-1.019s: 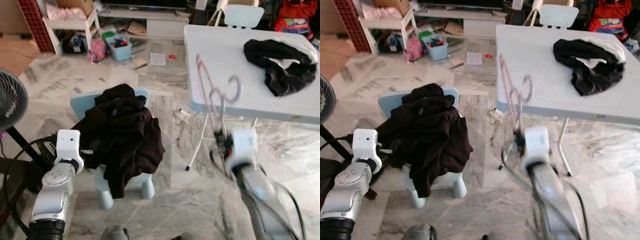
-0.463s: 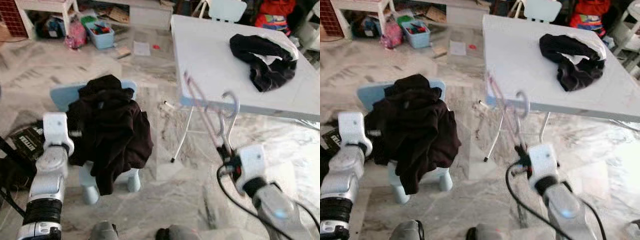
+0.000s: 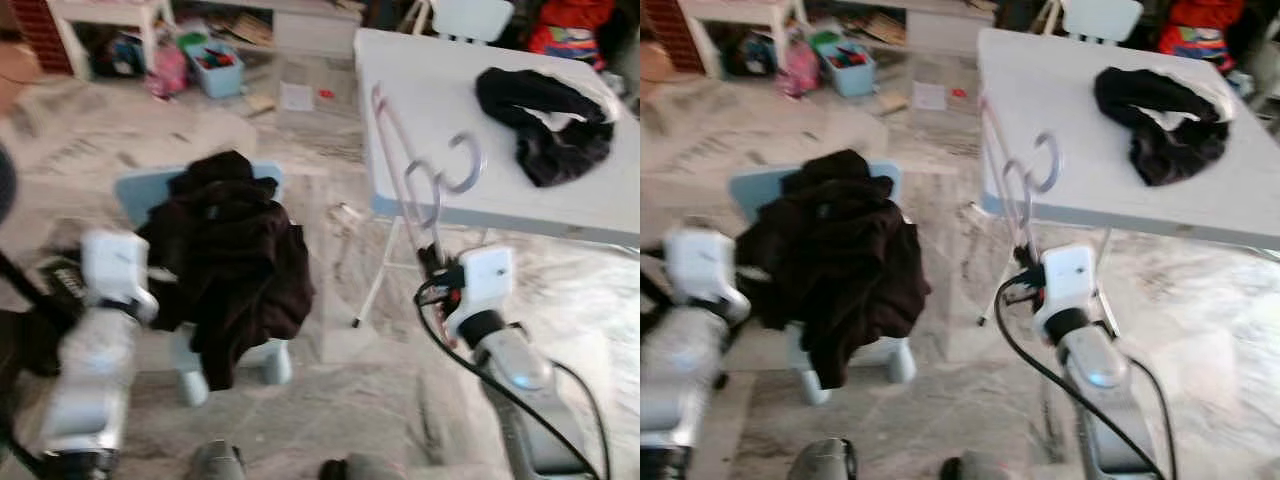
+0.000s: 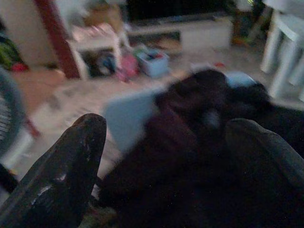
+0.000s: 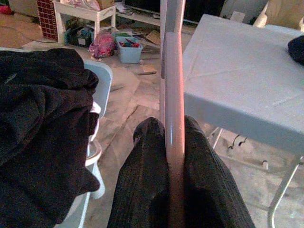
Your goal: Hang hanger
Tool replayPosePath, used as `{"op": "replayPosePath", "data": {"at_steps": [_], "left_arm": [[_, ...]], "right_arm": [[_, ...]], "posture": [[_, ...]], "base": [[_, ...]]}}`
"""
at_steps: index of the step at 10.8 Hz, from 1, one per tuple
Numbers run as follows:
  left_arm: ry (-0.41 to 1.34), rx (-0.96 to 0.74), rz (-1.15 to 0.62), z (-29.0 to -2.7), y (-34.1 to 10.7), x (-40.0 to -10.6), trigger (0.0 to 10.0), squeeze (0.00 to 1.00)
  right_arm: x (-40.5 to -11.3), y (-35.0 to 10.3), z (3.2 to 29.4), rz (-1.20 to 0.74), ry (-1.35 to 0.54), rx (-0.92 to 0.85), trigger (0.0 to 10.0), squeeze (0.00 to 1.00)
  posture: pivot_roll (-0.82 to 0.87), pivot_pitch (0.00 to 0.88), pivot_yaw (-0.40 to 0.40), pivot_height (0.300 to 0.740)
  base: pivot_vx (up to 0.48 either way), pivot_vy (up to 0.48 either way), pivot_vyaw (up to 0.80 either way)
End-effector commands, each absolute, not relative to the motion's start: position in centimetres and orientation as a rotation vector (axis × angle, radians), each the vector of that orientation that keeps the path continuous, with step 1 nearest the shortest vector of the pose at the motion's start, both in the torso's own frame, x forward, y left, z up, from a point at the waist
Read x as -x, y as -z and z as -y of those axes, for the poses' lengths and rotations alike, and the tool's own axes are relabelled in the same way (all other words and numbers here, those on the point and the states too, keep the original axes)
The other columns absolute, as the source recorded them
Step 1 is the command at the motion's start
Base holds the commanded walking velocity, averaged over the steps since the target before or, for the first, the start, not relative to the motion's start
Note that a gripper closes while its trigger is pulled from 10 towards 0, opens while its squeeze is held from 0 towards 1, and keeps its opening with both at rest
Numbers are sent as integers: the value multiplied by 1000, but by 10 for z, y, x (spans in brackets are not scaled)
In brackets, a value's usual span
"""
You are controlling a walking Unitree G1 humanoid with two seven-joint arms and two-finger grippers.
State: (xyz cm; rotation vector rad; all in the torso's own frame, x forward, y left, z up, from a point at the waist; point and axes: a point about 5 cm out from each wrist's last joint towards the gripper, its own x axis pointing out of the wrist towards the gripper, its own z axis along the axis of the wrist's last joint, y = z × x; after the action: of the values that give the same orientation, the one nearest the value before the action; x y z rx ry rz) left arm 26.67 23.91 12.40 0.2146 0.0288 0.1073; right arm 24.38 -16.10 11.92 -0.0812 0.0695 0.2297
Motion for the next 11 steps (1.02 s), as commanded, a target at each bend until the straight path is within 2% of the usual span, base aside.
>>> {"op": "replayPosePath", "data": {"at_steps": [1, 2, 4, 11], "left_arm": [[-96, -207, -16, -237, -129, -269, 10000, 0], [-107, -216, 19, -241, -143, -277, 10000, 0], [-84, -223, 19, -240, -145, -281, 10000, 0], [-90, -195, 7, -235, -141, -285, 10000, 0]], "right_arm": [[-247, -124, 162, -42, -221, 93, 10000, 0], [-255, -122, 156, -21, -215, 93, 10000, 0], [-262, -123, 162, -1, -198, 109, 10000, 0], [-268, -124, 160, 36, -225, 127, 10000, 0]], "posture": [[-7, 0, -63, 740], [1, 0, -45, 740], [0, 0, -41, 740], [-10, 0, -55, 740]], "base": [[0, 0, 0], [0, 0, 0], [0, 0, 0], [253, 0, 0]]}}
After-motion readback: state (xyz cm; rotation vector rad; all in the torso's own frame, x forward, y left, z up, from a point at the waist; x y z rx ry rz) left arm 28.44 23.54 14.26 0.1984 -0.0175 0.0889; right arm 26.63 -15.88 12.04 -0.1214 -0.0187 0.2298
